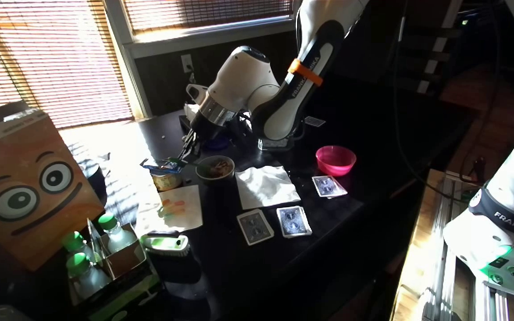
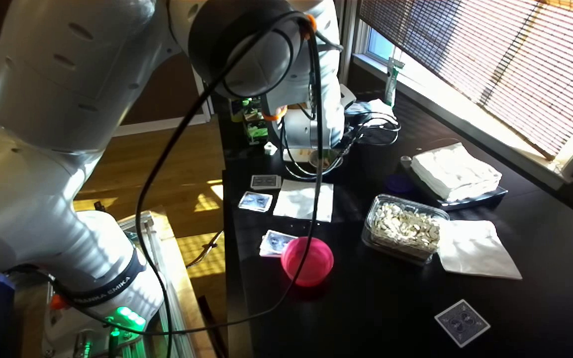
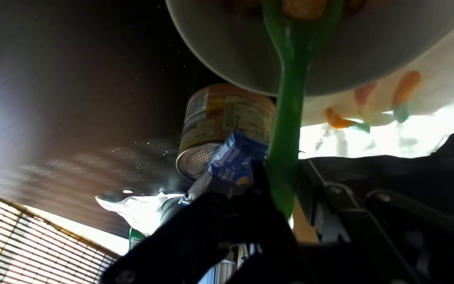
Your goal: Use the green spoon to place some contents from the white and black bowl and put them on the white napkin.
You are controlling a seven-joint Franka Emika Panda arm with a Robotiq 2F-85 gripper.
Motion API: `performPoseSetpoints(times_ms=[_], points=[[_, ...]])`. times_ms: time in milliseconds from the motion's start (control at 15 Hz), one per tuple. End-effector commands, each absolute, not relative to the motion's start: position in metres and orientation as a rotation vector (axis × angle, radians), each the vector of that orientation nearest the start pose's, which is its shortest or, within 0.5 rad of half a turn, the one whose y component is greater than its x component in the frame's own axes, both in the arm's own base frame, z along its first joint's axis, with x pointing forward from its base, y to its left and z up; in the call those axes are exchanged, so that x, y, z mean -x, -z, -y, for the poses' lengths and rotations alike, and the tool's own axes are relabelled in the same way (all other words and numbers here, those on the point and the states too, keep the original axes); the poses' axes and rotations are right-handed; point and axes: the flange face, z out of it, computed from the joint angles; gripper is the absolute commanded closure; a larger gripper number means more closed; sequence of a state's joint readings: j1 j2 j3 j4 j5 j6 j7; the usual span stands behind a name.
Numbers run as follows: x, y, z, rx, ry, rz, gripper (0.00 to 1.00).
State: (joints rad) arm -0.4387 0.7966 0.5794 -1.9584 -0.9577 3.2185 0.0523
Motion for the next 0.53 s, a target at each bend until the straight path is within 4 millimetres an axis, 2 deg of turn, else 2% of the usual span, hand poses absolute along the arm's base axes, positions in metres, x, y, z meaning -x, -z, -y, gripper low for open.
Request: performPoseSetpoints(times_ms=[0,467], points=[[-0.614,-0.21,-0.136,2.589,0.936,1.131,0.94],[-0.622,-0.226,-0.135,2.608,0.882,1.11,0.94]])
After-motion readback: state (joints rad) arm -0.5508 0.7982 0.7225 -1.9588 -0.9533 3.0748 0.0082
